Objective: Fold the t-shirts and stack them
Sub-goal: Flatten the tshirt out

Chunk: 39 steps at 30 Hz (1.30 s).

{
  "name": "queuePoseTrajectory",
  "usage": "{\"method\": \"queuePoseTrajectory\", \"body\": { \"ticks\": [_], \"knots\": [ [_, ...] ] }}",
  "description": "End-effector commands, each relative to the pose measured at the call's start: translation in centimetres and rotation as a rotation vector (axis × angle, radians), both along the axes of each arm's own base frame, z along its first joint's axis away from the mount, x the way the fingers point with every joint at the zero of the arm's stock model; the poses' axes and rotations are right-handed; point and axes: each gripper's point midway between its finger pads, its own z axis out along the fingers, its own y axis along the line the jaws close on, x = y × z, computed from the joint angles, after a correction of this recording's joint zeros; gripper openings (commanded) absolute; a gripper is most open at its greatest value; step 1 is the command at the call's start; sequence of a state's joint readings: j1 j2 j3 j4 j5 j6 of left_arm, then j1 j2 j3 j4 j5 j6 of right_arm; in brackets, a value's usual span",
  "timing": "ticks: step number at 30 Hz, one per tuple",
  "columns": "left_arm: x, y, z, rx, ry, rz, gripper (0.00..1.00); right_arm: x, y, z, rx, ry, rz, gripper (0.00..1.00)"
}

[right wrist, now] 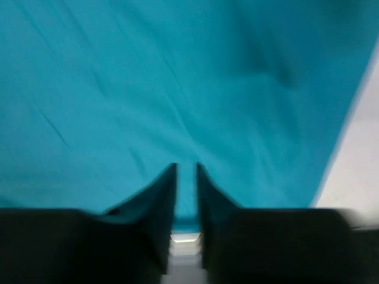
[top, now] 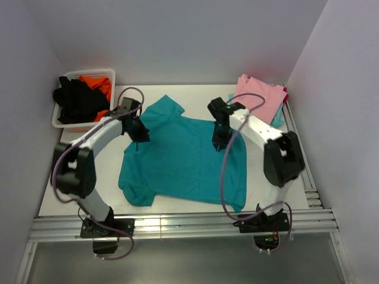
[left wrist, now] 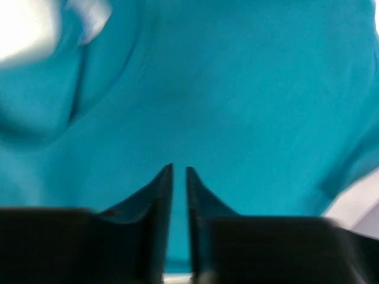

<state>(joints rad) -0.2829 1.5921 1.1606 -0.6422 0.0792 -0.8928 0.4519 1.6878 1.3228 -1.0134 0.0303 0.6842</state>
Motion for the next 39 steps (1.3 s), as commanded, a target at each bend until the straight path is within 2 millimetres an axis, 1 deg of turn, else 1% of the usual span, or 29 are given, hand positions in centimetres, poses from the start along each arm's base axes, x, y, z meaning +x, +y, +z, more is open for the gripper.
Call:
{"method": "queuePoseTrajectory", "body": {
  "ticks": [1, 2, 3, 4, 5, 6, 8, 9, 10, 11, 12, 13, 14, 15, 16, 17, 18, 20, 23, 24, 25, 26, 30, 31, 33, 34, 35, 38, 39],
  "knots": [
    [6.7, -1.5, -0.2, 0.017, -0.107, -0.061, 0.06, 5.3, 0.7, -2.0, -0.081, -0.050, 0.041, 0.11],
    [7.6, -1.7, -1.0, 0.018, -0.092, -0.067, 0.00, 5.8, 0.8, -2.8, -0.098, -0.030, 0.047, 0.00],
    [7.9, -2.0, -3.7, 0.028, -0.019, -0.075, 0.00, 7.1, 1.0, -2.6, -0.107, -0.036, 0.048, 0.00],
    [9.7, -2.6, -3.1, 0.019, -0.045, -0.081, 0.00, 7.4, 1.2, -4.5, -0.126, 0.008, 0.057, 0.00],
    [10.2, -2.8, -3.7, 0.021, -0.035, -0.085, 0.00, 8.5, 1.6, -4.5, -0.122, -0.002, 0.061, 0.00],
    [10.6, -2.9, -5.5, 0.030, 0.000, -0.090, 0.00, 8.6, 1.6, -5.9, -0.140, 0.033, 0.063, 0.00],
    [12.1, -3.1, -5.3, 0.036, -0.017, -0.087, 0.00, 9.9, 1.9, -6.1, -0.131, 0.026, 0.056, 0.00],
    [12.5, -2.8, -6.3, 0.043, -0.002, -0.081, 0.00, 10.1, 2.0, -7.4, -0.140, 0.050, 0.054, 0.00],
    [13.0, -2.6, -6.3, 0.047, -0.006, -0.075, 0.00, 10.5, 2.0, -7.8, -0.139, 0.058, 0.049, 0.00],
    [13.2, -2.4, -6.7, 0.050, 0.001, -0.072, 0.00, 11.9, 2.5, -7.4, -0.122, 0.032, 0.045, 0.00],
    [13.3, -2.0, -7.5, 0.055, 0.018, -0.064, 0.00, 12.3, 2.8, -7.7, -0.114, 0.039, 0.048, 0.00],
    [13.6, -1.0, -7.6, 0.061, 0.025, -0.042, 0.00, 12.6, 3.2, -9.0, -0.107, 0.062, 0.052, 0.00],
    [13.5, 0.0, -8.1, 0.086, 0.040, -0.020, 0.00, 14.3, 4.2, -8.1, -0.062, 0.027, 0.056, 0.00],
    [13.7, 1.4, -8.0, 0.098, 0.046, 0.012, 0.00, 14.5, 4.7, -9.4, -0.050, 0.055, 0.061, 0.00],
    [13.4, 2.6, -8.3, 0.120, 0.058, 0.038, 0.00, 15.3, 5.3, -9.3, -0.025, 0.047, 0.064, 0.00],
    [13.3, 3.9, -8.4, 0.154, 0.056, 0.073, 0.00, 16.7, 6.7, -8.2, 0.034, 0.012, 0.071, 0.00],
    [13.5, 5.2, -7.6, 0.155, 0.040, 0.103, 0.00, 17.0, 7.2, -9.1, 0.046, 0.026, 0.071, 0.00],
    [13.2, 6.4, -7.7, 0.150, 0.038, 0.126, 0.00, 18.3, 8.7, -8.2, 0.109, -0.004, 0.055, 0.00],
    [13.7, 7.7, -7.3, 0.149, 0.032, 0.131, 0.00, 18.2, 9.7, -8.9, 0.163, 0.010, 0.020, 0.00],
    [13.7, 7.9, -7.4, 0.161, 0.039, 0.121, 0.00, 18.0, 9.9, -8.5, 0.181, 0.010, 0.015, 0.00],
    [14.2, 7.7, -6.8, 0.154, 0.020, 0.110, 0.00, 17.7, 9.8, -8.6, 0.182, 0.014, 0.007, 0.00],
    [14.4, 7.7, -6.6, 0.154, 0.010, 0.105, 0.00, 16.6, 9.3, -9.5, 0.162, 0.046, -0.001, 0.00],
    [16.4, 6.4, -2.6, 0.091, -0.130, 0.057, 0.00, 14.8, 7.4, -8.4, 0.102, 0.031, 0.000, 0.00],
    [16.7, 6.2, -1.3, 0.083, -0.162, 0.049, 0.00, 15.0, 7.2, -6.5, 0.108, -0.013, 0.006, 0.00],
    [17.8, 5.6, 1.2, 0.057, -0.235, 0.028, 0.00, 14.9, 6.5, -5.2, 0.087, -0.053, 0.021, 0.00],
    [18.2, 5.4, 2.7, 0.050, -0.272, 0.015, 0.01, 15.1, 6.3, -3.6, 0.088, -0.085, 0.023, 0.00],
    [18.7, 5.0, 4.2, 0.043, -0.309, 0.008, 0.02, 15.0, 6.1, -3.1, 0.081, -0.094, 0.027, 0.00],
    [19.2, 5.0, 6.9, 0.057, -0.349, 0.016, 0.17, 15.0, 5.7, -1.5, 0.070, -0.118, 0.040, 0.00],
    [19.0, 5.1, 7.2, 0.063, -0.345, 0.019, 0.20, 14.9, 5.6, -1.5, 0.068, -0.117, 0.044, 0.00]
  ]
}}
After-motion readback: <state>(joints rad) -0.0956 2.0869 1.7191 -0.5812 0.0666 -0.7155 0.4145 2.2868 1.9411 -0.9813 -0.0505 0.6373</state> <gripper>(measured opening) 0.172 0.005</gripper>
